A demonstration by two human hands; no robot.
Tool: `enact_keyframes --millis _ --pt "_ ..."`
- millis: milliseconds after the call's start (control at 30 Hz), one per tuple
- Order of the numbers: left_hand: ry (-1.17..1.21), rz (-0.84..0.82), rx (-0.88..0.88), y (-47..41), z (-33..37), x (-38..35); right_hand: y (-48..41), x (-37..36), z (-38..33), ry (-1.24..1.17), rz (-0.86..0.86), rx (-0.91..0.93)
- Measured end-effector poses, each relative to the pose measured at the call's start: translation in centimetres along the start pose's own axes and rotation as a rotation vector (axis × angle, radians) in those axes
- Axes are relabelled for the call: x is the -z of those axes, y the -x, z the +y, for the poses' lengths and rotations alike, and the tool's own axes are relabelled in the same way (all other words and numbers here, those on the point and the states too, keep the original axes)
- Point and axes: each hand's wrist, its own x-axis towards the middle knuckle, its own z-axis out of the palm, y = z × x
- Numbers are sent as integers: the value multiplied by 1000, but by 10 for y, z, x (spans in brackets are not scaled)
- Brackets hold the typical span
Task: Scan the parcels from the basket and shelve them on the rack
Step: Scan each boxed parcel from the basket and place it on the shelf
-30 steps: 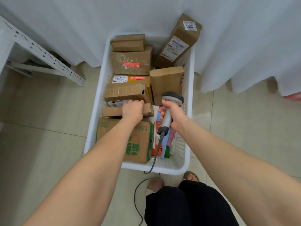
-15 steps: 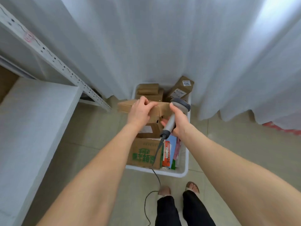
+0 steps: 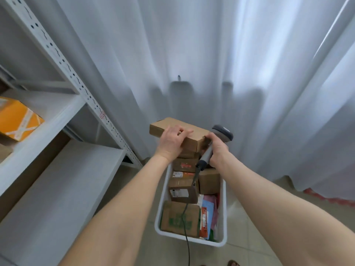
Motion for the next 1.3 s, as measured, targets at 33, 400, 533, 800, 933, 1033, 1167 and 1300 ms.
enact_keyframes --millis 33,400,533,800,933,1033,1167,1300 --pt "0 15 43 -1 -3 7 6 -2 -5 3 -7 11" --pt "1154 216 677 -34 -21 89 46 -11 -64 191 -209 200" --pt "1281 183 668 -41 -16 113 58 -18 -72 224 -287 216" --pt "1360 16 636 -42 -8 140 80 -36 -72 165 -409 263" --pt "1371 -215 619 -31 -10 141 84 -38 -70 129 -351 301" --pt "1357 -181 617 -25 -12 137 85 -38 -69 153 -311 368" --pt "1357 48 696 -25 -12 126 94 -38 -69 260 -299 430" --pt "1326 163 768 -24 -5 113 113 -43 -67 383 -493 384"
